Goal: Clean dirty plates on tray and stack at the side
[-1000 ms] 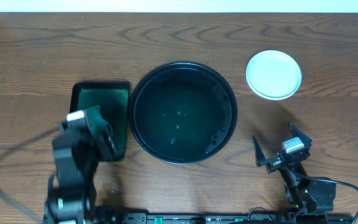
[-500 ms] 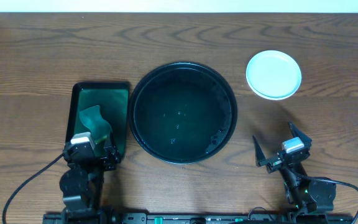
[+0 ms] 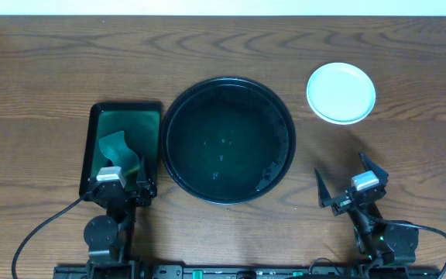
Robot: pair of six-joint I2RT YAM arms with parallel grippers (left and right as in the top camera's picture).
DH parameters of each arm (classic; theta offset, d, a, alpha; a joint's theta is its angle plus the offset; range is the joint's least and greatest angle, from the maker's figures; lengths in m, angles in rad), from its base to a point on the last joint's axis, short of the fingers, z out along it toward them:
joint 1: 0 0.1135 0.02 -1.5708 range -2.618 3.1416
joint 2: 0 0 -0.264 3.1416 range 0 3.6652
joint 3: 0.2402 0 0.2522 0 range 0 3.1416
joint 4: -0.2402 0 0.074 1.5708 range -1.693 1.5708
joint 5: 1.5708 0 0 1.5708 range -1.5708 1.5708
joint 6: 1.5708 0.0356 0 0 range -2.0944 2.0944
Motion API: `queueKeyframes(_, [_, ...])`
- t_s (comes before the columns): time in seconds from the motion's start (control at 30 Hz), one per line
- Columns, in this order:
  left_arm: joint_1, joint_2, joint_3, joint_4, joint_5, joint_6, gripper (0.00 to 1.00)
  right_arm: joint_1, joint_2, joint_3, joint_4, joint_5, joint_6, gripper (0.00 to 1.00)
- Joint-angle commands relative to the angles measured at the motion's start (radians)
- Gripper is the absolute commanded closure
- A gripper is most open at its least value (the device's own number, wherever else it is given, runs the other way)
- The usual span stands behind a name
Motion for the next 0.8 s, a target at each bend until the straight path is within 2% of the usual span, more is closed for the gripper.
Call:
queueKeyframes(0.0, [-0.005,-0.009,-0.033,-0.004,0.009,0.009,0.20,-0.017,-0.007,-0.003,-0.004,0.005,-0.014,0.01])
queueKeyframes(0.4, [-0.043,-0.010,-0.033,-0.005,0.010,0.145,0.20,-0.017,-0.007,-0.003,-0.004,0.005,-0.014,0.01])
queueKeyframes(0.77, [-0.043,-0.010,-0.033,-0.007,0.008,0.152,0.20,-0.017,-0.007,-0.003,-0.004,0.005,-0.014,0.01])
